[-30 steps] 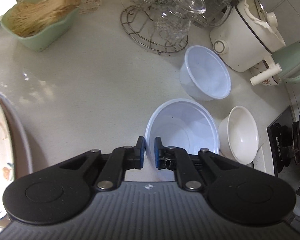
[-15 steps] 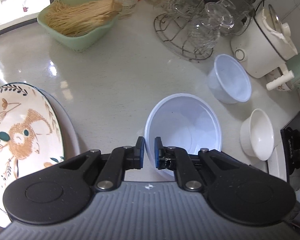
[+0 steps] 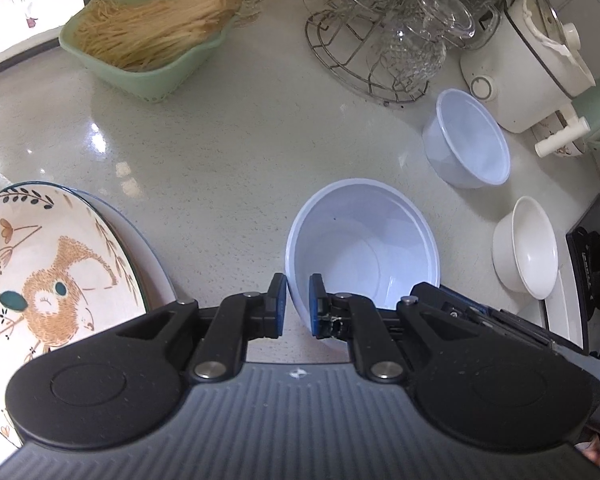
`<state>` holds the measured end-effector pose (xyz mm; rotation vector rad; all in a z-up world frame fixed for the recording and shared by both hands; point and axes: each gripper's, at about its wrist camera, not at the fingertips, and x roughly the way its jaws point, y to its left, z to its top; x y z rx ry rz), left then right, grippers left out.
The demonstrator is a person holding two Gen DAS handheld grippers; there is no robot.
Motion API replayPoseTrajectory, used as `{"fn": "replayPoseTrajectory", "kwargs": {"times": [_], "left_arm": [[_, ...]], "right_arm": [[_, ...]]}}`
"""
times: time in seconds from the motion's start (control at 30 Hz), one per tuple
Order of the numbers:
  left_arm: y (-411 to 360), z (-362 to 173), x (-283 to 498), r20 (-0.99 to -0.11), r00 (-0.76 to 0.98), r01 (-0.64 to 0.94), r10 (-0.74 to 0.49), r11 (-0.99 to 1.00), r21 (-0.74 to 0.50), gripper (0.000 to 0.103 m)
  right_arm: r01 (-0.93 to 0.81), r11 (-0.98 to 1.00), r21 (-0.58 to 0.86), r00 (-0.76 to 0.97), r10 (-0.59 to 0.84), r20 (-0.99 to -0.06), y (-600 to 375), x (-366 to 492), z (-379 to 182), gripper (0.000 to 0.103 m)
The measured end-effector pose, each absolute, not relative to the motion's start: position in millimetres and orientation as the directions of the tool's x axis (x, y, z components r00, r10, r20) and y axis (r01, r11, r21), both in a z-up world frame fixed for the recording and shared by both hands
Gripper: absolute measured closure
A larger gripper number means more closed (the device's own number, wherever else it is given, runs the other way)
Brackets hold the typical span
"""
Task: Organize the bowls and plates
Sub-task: 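Lift the light blue bowl with both grippers off the counter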
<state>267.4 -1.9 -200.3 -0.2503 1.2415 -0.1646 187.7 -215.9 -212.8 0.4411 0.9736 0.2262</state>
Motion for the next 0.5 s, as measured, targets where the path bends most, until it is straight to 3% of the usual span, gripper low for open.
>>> {"fn": "replayPoseTrajectory", "kwargs": {"times": [0.5], "left_arm": [[8.9, -202.8, 263.7, -0.911, 0.290, 0.038, -0.293, 0.955, -0.295, 0.090]], "right_arm": [[0.037, 0.917, 0.398, 0.600, 0.298, -0.743, -205.2, 182.9, -199.2, 0.086]]}}
